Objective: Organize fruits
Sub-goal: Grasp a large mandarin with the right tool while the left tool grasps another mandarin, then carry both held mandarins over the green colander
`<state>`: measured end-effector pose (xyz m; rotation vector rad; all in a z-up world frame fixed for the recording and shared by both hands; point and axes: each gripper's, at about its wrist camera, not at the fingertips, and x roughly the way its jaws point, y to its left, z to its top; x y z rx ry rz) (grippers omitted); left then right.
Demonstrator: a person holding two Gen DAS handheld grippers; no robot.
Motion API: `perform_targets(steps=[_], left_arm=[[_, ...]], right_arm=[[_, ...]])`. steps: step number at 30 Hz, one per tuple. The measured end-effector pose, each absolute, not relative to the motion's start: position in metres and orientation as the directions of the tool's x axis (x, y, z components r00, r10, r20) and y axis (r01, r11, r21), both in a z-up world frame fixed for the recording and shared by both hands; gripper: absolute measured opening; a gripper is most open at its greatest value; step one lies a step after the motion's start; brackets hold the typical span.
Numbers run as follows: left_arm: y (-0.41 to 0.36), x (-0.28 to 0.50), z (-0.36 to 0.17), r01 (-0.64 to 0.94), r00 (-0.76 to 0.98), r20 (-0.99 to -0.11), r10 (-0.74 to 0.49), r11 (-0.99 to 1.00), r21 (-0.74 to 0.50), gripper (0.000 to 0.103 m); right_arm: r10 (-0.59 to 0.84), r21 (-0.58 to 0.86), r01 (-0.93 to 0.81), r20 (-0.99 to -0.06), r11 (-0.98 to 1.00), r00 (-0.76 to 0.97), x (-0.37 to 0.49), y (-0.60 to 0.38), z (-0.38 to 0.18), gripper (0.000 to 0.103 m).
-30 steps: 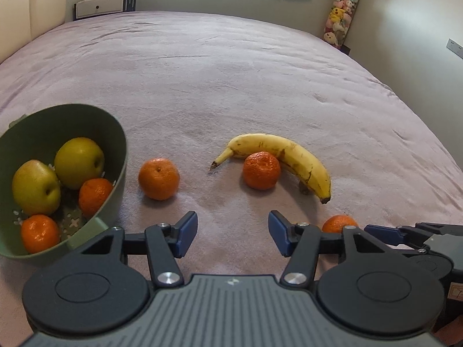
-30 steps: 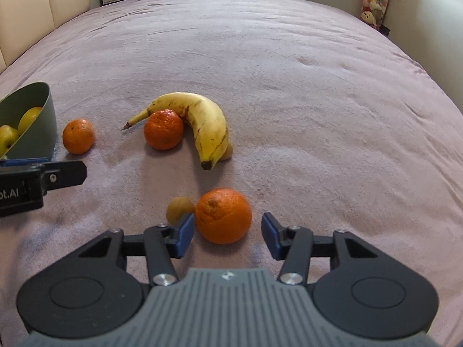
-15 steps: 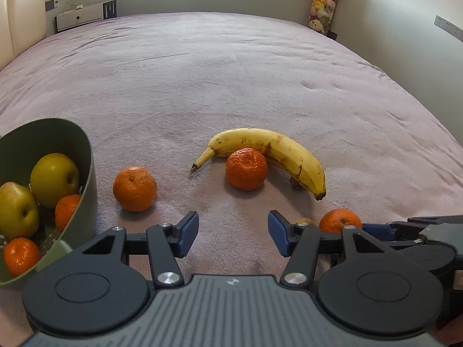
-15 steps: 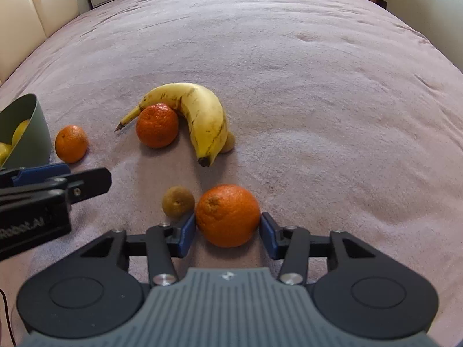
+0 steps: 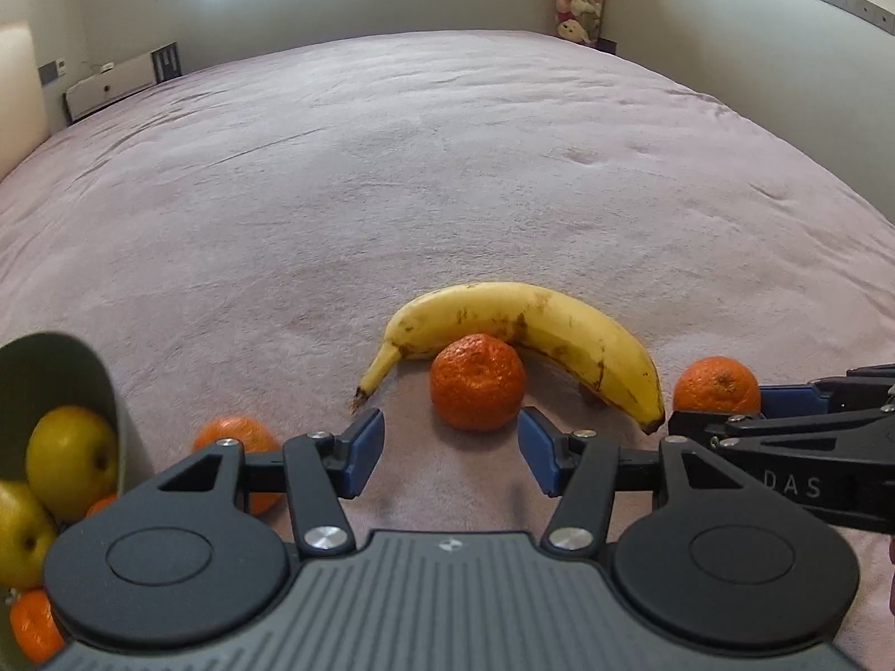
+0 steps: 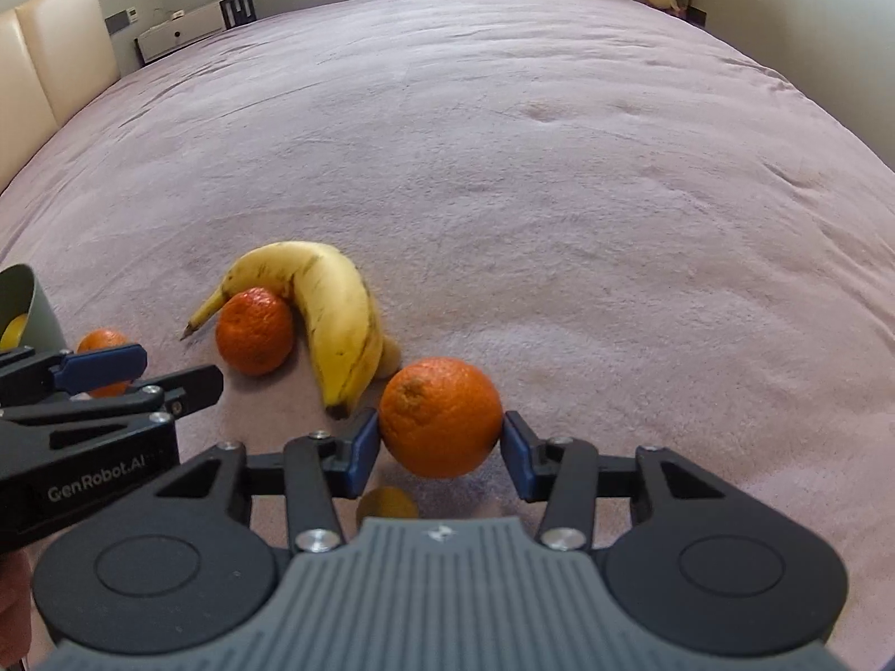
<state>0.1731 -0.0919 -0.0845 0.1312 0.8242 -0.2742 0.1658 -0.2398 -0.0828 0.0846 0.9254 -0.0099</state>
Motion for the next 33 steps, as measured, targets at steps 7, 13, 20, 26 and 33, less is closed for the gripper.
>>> perform_targets(steps=[7,13,20,26,33], left_arm=[[-0.103,0.191,-0.1,0.319,0.639,-0.746,-0.187,0.947,0.036,0.066],[-0.112,0.196,-0.105,0.344,0.64,-0.745,-0.189,0.937,0.058,0.068],[-0.114,0.2,-0.106,0.346,0.626,-0.755,-0.196,0.937,0.044,0.053],[-0.115,0.196,-0.101,0.342,0.634,-0.75,-0.188,0.938,0.054,0.051],[-0.111,0.184,-0.087,0.307,0.636,-0.752,-0.172,0.951,0.042,0.051]], right_arm=[[0.033,0.073,0.044,-0.8,0.996,0.599,0.174,-0.24,-0.087,0.045],[0.029,0.067,0.042,-0.807,0.997,0.59,0.177,-0.238,-0.091,0.045],[0.029,0.063,0.037,-0.807,0.997,0.59,0.175,-0.237,-0.092,0.045],[0.026,0.053,0.027,-0.801,0.998,0.599,0.173,-0.236,-0.09,0.044],[0.022,0.044,0.022,-0.793,0.999,0.609,0.169,-0.232,-0.084,0.044]])
